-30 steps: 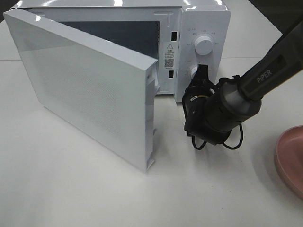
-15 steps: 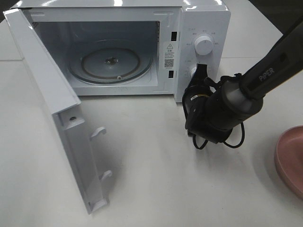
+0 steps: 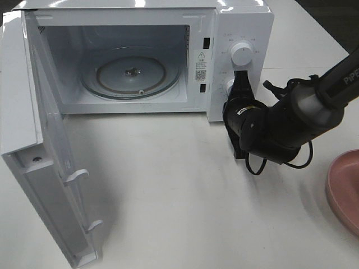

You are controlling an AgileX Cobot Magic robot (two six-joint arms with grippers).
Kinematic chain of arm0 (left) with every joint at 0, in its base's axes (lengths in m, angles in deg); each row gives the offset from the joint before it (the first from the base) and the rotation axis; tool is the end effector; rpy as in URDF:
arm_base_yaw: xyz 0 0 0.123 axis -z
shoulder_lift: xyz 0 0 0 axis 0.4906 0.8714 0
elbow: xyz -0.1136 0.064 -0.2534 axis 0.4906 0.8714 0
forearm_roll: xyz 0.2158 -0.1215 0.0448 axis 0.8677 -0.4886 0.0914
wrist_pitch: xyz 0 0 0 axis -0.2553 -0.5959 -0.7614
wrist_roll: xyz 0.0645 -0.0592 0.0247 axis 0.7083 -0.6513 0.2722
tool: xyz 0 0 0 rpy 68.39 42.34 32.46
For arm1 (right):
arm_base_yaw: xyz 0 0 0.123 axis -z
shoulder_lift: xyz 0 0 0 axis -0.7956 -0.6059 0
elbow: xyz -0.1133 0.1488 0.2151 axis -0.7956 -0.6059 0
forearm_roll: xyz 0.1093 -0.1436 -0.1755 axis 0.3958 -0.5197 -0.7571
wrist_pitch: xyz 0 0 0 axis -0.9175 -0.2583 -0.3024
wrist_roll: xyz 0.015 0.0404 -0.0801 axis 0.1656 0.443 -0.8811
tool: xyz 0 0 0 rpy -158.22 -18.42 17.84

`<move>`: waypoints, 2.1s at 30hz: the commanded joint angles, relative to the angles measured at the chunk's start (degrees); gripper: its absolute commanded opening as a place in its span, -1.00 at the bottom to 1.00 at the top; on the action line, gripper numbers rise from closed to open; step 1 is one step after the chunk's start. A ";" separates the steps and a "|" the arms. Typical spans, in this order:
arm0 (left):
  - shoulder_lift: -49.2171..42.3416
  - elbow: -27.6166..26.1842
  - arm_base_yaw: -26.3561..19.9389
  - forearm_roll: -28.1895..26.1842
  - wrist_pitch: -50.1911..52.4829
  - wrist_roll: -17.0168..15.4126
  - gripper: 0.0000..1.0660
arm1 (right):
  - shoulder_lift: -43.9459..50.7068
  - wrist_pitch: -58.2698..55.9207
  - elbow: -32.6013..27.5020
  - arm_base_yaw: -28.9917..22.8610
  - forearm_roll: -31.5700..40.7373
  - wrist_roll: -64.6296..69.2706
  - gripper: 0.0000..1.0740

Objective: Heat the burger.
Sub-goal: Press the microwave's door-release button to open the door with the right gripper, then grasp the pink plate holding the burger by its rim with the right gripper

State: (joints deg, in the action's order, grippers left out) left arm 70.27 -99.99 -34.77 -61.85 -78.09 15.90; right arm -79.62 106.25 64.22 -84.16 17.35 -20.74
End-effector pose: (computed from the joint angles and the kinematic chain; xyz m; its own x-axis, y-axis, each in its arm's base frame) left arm -0.0076 -0.0173 0.2828 -0.4295 0.0175 -0.9029 0.0962 0.9950 -0.0265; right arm 0.3435 0.1556 0.0918 0.0187 0.9982 -0.0573 0.4047 0.0449 0.9134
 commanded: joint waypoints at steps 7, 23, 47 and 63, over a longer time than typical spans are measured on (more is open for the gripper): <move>-0.92 0.11 -0.17 -0.52 -0.11 -0.29 0.88 | 4.93 -5.50 -3.09 -0.06 -4.35 -7.68 -1.00; -0.92 0.11 -0.17 -0.52 -0.11 -0.29 0.88 | 15.07 -19.48 -8.31 0.11 -9.45 -26.13 -1.00; -0.92 0.11 -0.17 -0.52 -0.11 -0.29 0.88 | 23.72 -53.63 -7.79 0.11 -23.72 -55.18 -0.97; -0.92 0.11 -0.17 -0.52 -0.11 -0.29 0.88 | 33.80 -79.64 -4.70 0.11 -50.59 -55.52 -0.84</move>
State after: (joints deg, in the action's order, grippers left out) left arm 70.27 -99.99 -34.77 -61.85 -78.09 15.90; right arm -47.77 31.02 59.23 -84.22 -29.63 -75.86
